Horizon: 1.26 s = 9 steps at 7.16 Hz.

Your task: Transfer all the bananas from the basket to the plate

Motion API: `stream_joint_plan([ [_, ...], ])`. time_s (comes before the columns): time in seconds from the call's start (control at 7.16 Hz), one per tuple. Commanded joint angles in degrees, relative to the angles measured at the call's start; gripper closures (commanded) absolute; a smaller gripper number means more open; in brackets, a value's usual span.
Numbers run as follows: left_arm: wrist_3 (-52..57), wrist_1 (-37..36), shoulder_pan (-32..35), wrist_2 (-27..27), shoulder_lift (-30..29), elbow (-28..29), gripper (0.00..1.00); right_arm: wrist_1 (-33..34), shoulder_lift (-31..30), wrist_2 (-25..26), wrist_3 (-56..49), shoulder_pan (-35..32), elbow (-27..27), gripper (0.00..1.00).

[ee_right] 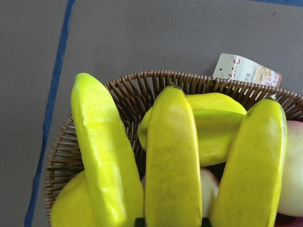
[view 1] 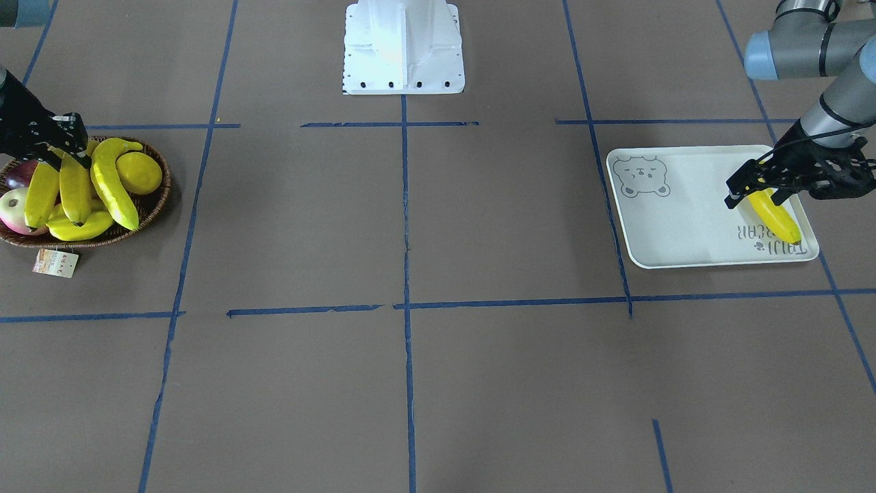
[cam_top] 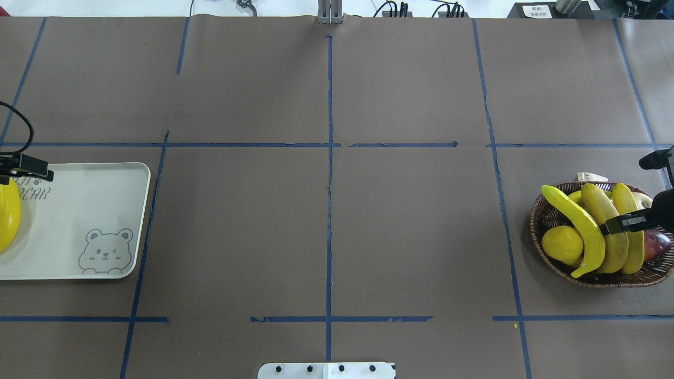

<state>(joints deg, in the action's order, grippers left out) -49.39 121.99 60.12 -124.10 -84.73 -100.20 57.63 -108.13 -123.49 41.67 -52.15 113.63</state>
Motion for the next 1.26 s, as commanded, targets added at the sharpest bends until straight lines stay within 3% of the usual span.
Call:
stream_joint_plan([
  [0.0,0.0,0.0,0.0,0.0,-0.09,0.18,0.0,-0.41,-0.24,-1.56,-0.27,-0.14,0.63,0.92],
  [0.42,0.0,0.0,0.0,-0.09,-0.09,0.27,0.0,-0.33,-0.68,-11.74,-0.89,-7.84,2.83,0.98],
  [1.12,0.0,0.0,0.0,-0.09,-0.53,0.7,0.0,0.29,0.72,-18.79,-1.51,-14.29,6.07,1.0],
])
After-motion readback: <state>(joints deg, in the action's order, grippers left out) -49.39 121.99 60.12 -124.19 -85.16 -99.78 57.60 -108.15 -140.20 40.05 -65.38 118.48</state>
